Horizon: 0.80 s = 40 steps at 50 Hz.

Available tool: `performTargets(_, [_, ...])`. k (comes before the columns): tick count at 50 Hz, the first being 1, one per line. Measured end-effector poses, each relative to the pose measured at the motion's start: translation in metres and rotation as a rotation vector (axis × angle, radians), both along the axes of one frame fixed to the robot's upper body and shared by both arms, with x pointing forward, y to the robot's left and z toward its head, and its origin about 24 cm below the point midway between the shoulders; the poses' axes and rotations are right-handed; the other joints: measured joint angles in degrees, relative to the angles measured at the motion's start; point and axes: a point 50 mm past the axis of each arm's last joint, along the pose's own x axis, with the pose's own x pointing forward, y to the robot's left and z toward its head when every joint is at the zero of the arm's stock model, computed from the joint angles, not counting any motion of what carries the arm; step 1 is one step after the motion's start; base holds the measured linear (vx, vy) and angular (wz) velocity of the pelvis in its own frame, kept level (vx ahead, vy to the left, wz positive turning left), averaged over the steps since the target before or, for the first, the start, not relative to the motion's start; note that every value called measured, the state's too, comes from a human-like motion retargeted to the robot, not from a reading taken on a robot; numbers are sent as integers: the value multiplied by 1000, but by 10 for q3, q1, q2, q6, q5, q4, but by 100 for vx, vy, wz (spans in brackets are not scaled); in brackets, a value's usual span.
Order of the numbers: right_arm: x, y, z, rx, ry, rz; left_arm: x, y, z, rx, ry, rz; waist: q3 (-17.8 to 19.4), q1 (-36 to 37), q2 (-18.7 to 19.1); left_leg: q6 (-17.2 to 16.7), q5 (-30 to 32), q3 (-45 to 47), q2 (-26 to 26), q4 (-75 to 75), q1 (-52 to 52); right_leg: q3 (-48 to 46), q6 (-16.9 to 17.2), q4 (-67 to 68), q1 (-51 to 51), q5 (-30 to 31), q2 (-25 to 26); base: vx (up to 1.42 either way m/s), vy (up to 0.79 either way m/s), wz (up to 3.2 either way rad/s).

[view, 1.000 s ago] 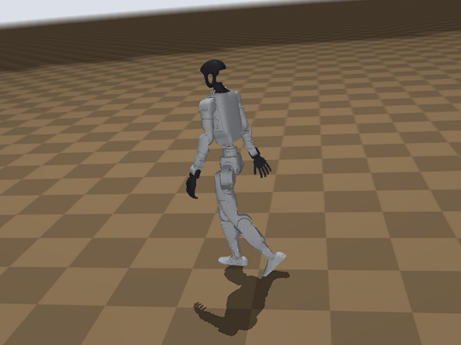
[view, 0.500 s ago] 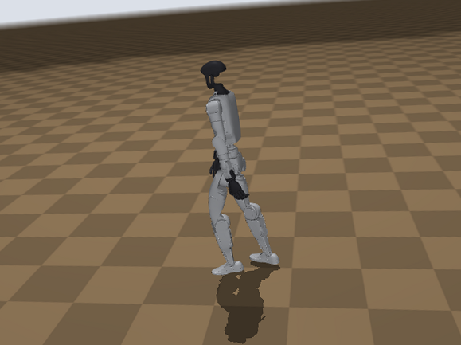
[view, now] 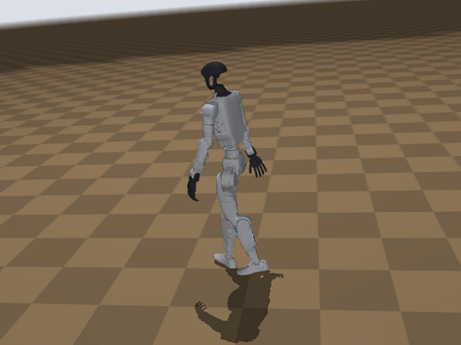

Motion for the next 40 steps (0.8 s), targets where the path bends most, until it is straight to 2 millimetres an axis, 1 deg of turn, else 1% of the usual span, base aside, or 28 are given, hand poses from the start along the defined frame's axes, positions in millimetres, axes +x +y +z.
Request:
performTargets(2, [-15, -2, 2, 0, 68, 5, -11, -1, -5, 3, 44, -15, -3, 9, 3, 5, -16, 11, -6, -7, 26, -63, -57, -28, 28, 25, 7, 49, -4, -74])
performTargets(3, [-21, -3, 3, 6, 102, 15, -20, -2, -9, -2, 80, -20, -6, 12, 6, 9, -24, 20, -7, -6, 37, -91, -78, -39, 45, 8, 15, 64, -10, -68])
performTargets(4, [-26, -5, 5, 16, 134, 31, -30, -3, -13, -9, 125, -22, -8, 9, 7, 18, -32, 24, -12, -3, 48, -71, -86, -40, 51, 0, 19, 73, -15, -56])
performTargets(5, [-30, -7, 6, 29, 166, 49, -42, -4, -17, -17, 175, -21, -9, 4, 7, 29, -39, 26, -18, 2, 59, -27, -86, -35, 52, -2, 21, 62, -7, -34])
performTargets(6, [-30, -9, 7, 32, 181, 54, -56, -8, -22, -22, 229, -16, -8, -2, 8, 43, -43, 32, -23, 14, 65, 31, -75, -19, 42, 1, 17, 52, 3, -29])
performTargets(7, [-30, -11, 8, 30, 190, 58, -70, -12, -27, -28, 286, -10, -9, -6, 8, 59, -44, 43, -28, 30, 70, 65, -67, -10, 41, 2, 11, 48, 10, -49])
performTargets(8, [-30, -13, 8, 20, 184, 58, -88, -17, -31, -35, 348, 0, -15, -4, 8, 77, -40, 66, -33, 51, 71, 50, -65, -14, 57, 1, 0, 59, 4, -84])
performTargets(10, [-24, -14, 6, 8, 141, 64, -123, -26, -37, -65, 482, 23, -24, -9, -1, 110, -3, 123, -35, 111, 71, 43, -70, -36, 90, -6, -9, 66, -7, -126])
performTargets(12, [-12, -11, 3, 12, 72, 68, -153, -26, -37, -104, 609, 45, -13, -3, -14, 110, 36, 173, -1, 219, 79, 99, -72, -47, 130, -19, 2, 60, -20, -171])
performTargets(13, [-4, -8, 2, 13, 32, 59, -163, -26, -36, -123, 660, 45, -9, 1, -19, 110, 54, 173, 12, 285, 62, 117, -71, -54, 144, -21, 2, 53, -15, -163])
performTargets(14, [4, -5, 0, 13, -5, 48, -172, -26, -36, -137, 703, 45, -7, 7, -22, 110, 59, 167, 22, 351, 37, 131, -69, -59, 154, -22, 2, 50, -12, -158])
performTargets(15, [13, -1, -1, 13, -40, 37, -180, -25, -35, -149, 741, 46, -6, 15, -24, 110, 57, 157, 31, 418, 8, 142, -68, -65, 162, -22, 1, 42, -14, -179])
performTargets(17, [33, 7, -2, 24, -111, 38, -190, -24, -33, -149, 766, 83, -2, 29, -23, 110, -1, 162, 77, 526, -32, 175, -74, -66, 169, -27, 15, 33, -20, -207])
performTargets(20, [68, 21, 0, 67, -222, 83, -194, -23, -34, -126, 726, 181, 9, 41, -17, 110, -60, 166, 149, 604, -73, 215, -81, -60, 170, -24, 32, 24, -14, -199])
performTargets(22, [89, 30, 3, 97, -286, 143, -193, -25, -35, -122, 682, 251, 11, 41, -8, 110, -82, 141, 161, 599, -117, 238, -80, -55, 158, -12, 37, 3, 10, -163])
performTargets(23, [97, 34, 4, 111, -315, 178, -192, -27, -36, -126, 662, 282, 9, 40, -4, 110, -88, 126, 158, 582, -140, 248, -76, -54, 150, -5, 37, -3, 22, -151])
performTargets(25, [109, 40, 7, 134, -363, 248, -191, -31, -37, -136, 634, 321, 5, 37, -2, 110, -91, 91, 131, 519, -180, 274, -63, -56, 136, 10, 25, -3, 32, -133])
performTargets(27, [118, 42, 9, 143, -404, 316, -183, -36, -38, -149, 610, 330, -5, 24, -2, 104, -73, 25, 74, 419, -215, 296, -46, -52, 114, 19, 5, 1, 37, -115])
performTargets(28, [122, 42, 11, 145, -418, 347, -179, -37, -39, -153, 600, 327, -6, 22, 1, 85, -59, -29, 45, 367, -225, 310, -40, -47, 105, 21, 4, 7, 30, -157])
performTargets(30, [126, 41, 12, 141, -432, 398, -169, -37, -40, -152, 575, 305, -4, 26, 13, 12, -17, -180, -8, 271, -226, 343, -31, -39, 93, 23, 19, 13, 22, -211])
performTargets(31, [126, 40, 12, 135, -428, 412, -164, -36, -40, -146, 558, 286, -2, 28, 17, -18, 2, -255, -25, 235, -216, 360, -25, -33, 89, 23, 25, 14, 17, -236])
performTargets(32, [125, 39, 12, 127, -422, 423, -159, -35, -40, -138, 539, 267, -1, 30, 19, -37, 20, -317, -39, 205, -207, 378, -18, -28, 84, 23, 29, 14, 16, -235])
performTargets(33, [123, 37, 11, 119, -410, 425, -154, -33, -40, -126, 520, 247, 1, 29, 18, -36, 35, -352, -48, 188, -200, 397, -9, -23, 81, 23, 31, 15, 19, -230])
performTargets(34, [122, 36, 11, 110, -396, 420, -148, -30, -39, -109, 499, 227, 3, 28, 15, -30, 36, -352, -50, 183, -198, 414, 1, -18, 76, 24, 32, 13, 20, -226])
performTargets(35, [119, 35, 10, 100, -380, 410, -142, -27, -39, -90, 478, 208, 4, 27, 12, -22, 30, -333, -50, 185, -197, 431, 11, -13, 70, 24, 31, 7, 19, -204])
performTargets(37, [115, 32, 9, 73, -354, 371, -131, -21, -37, -47, 438, 188, 5, 4, 14, 12, 22, -240, -17, 161, -187, 445, 30, -7, 57, 24, 35, 0, 16, -137])
performTargets(38, [112, 30, 8, 57, -344, 345, -125, -18, -36, -26, 419, 186, 5, -20, 15, 22, 16, -228, -10, 148, -177, 444, 41, -9, 52, 23, 35, -3, 17, -80])
performTargets(40, [106, 29, 6, 28, -331, 291, -114, -12, -34, 3, 379, 201, 7, -55, 15, 33, 17, -228, -14, 127, -166, 461, 65, -12, 42, 19, 39, -5, 18, -108])
